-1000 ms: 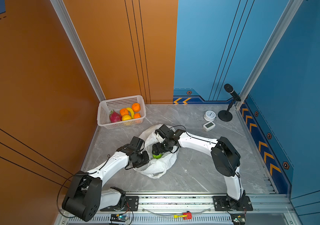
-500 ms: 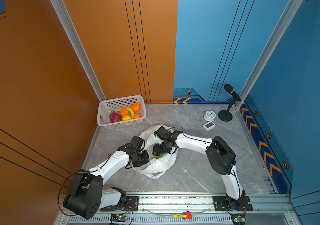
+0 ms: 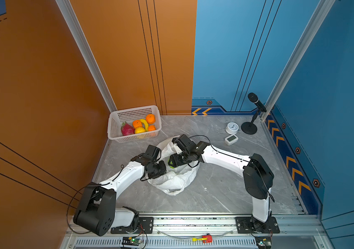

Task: Untie the knot of the plastic bag and take out the fruit
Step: 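Close the right gripper on the green fruit and lift it out, then bring the green fruit toward the left gripper and grasp it with the left gripper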

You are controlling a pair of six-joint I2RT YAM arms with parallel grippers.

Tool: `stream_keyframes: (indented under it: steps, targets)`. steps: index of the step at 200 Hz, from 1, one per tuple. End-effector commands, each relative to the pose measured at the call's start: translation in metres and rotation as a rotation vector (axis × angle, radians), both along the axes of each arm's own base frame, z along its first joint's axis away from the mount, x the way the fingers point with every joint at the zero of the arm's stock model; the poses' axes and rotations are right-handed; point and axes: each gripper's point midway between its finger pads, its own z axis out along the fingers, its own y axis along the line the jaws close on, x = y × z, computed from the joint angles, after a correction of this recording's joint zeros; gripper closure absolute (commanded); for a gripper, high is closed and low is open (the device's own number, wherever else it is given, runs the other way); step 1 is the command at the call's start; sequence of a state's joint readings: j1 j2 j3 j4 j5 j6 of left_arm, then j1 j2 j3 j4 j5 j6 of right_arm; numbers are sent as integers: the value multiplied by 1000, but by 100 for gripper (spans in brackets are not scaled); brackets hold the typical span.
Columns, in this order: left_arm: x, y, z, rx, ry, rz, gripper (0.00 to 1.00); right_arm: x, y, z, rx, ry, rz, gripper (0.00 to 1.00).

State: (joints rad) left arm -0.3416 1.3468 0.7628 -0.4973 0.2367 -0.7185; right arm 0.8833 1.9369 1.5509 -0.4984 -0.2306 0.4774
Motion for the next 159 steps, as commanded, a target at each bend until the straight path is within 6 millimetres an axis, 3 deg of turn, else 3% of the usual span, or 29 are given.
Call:
stream_keyframes:
  steps: [1,56,89,121,159]
  targets:
    - [8,4,7,24,-20,-11,76,2,-9,11,6,-25,-42,62]
    - [15,3,13,28,-32,-22,72,-2,-15,43,75,-69,-51,62]
    - [17,5,29,34,-69,-31,55,-6,-24,69,114,-104,-64,61]
    - [19,10,59,49,-150,-39,42,2,-34,102,169,-153,-113,62]
    - [28,14,114,35,-314,-37,32,25,-45,143,270,-170,-226,62]
